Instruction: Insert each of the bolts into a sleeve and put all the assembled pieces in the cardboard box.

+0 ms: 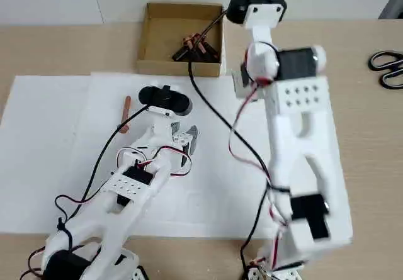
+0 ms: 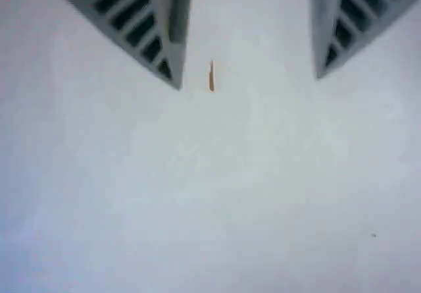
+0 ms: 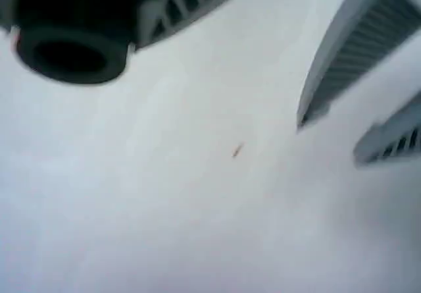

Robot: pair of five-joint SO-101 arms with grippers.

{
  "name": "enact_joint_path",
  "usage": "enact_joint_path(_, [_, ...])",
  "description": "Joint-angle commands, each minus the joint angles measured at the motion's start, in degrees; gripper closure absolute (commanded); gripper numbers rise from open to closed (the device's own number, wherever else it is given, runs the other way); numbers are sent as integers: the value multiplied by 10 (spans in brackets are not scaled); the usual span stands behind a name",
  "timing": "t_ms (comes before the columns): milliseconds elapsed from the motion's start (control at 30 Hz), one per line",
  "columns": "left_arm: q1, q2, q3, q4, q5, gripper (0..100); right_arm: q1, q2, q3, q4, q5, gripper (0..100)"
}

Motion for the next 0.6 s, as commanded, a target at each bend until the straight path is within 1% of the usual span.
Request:
enact_joint_path(0, [-4,-4,-8,-15,1,874,0,-138,88,-14,26,995])
enact_joint_path(67, [-4,-4,-8,-15,1,874,7,-191,152,-45,30,994])
enact_joint_path(133, [-4,-4,-8,-15,1,874,28,-243,227,-105,29,994])
enact_joint_path(267, [-4,-4,-8,-15,1,874,61,-349,413,-267,28,995])
enact_joint_path(433, [-4,-4,-8,-15,1,874,65,-447,633,-492,28,996])
enact_joint_path(500, [-4,-4,-8,-15,1,874,65,-475,693,-561,28,996])
enact_joint_path(567, [-4,-4,-8,-15,1,874,64,-502,740,-609,28,996])
